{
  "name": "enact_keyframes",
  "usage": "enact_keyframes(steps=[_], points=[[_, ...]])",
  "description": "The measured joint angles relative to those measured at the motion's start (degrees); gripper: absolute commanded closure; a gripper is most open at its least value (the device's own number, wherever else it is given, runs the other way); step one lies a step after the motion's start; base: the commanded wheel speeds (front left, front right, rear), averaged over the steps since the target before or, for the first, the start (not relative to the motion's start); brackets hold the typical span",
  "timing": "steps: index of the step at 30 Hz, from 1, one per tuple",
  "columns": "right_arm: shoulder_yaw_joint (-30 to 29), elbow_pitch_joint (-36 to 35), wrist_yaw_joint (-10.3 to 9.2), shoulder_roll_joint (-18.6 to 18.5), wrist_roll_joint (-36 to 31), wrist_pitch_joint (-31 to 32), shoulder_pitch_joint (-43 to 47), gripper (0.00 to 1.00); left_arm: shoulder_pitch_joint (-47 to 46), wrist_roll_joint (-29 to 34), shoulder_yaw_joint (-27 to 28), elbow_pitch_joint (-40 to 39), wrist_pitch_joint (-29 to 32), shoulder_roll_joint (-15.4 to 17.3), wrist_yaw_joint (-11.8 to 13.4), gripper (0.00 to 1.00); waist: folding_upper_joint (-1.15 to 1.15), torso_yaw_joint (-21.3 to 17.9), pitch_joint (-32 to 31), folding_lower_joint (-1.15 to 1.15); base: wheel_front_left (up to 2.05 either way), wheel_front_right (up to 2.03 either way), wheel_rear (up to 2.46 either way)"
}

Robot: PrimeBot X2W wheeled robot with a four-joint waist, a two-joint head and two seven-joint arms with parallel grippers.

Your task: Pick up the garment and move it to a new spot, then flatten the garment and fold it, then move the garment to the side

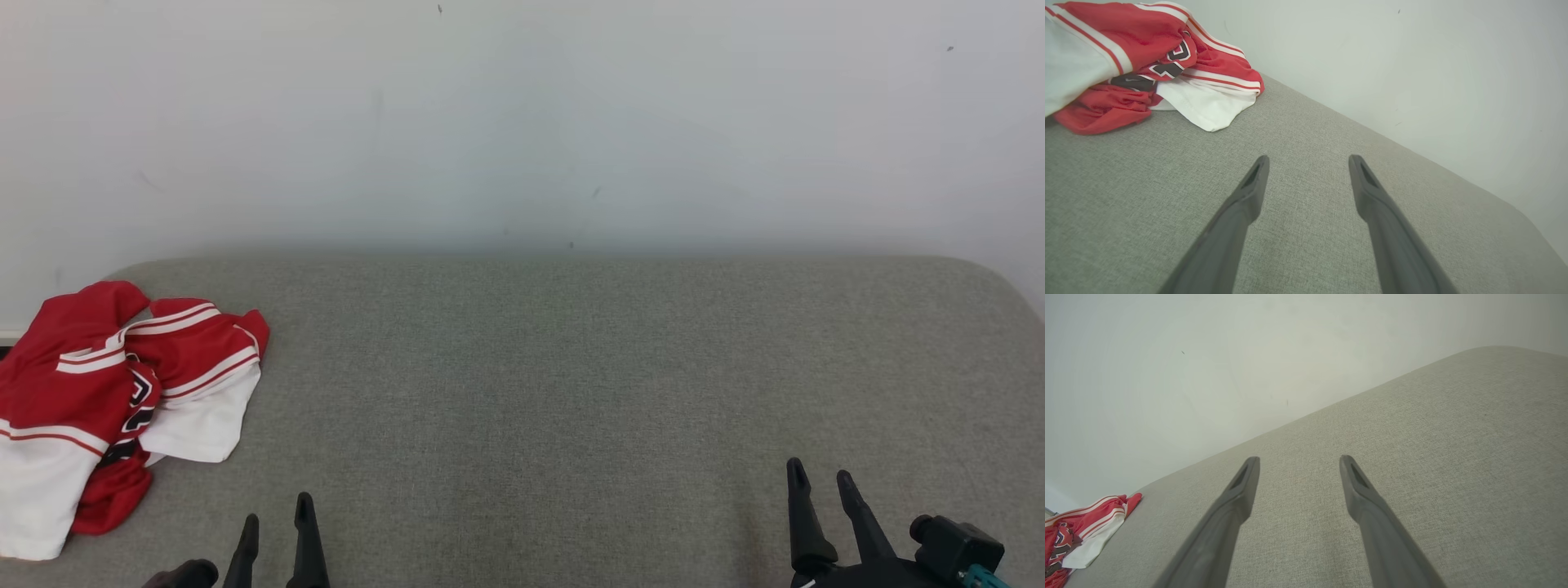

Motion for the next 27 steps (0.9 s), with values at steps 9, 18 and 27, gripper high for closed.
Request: enact_keyframes(steps=[9,18,27], points=[[-3.1,0.0,0.1,0.0,-3.4,0.4,0.4,0.0,-1.2,5.4,-2.5,1.7,-1.6,0.6,-1.5,0.0,0.0,1.5,-0.4,0.0,0.0,0.0,0.0],[-3.3,-0.1,0.11,0.0,-9.9,0.5,0.8,0.0,-1.6,10.7,-4.1,2.5,-2.9,1.3,-1.5,0.0,0.0,1.3,-1.1,0.0,0.0,0.0,0.0],[-3.3,-0.6,0.15,0.0,-12.5,0.9,1.8,0.0,-1.9,13.5,-5.0,4.1,-4.0,1.6,-1.8,0.0,0.0,0.9,-1.9,0.0,0.0,0.0,0.0]])
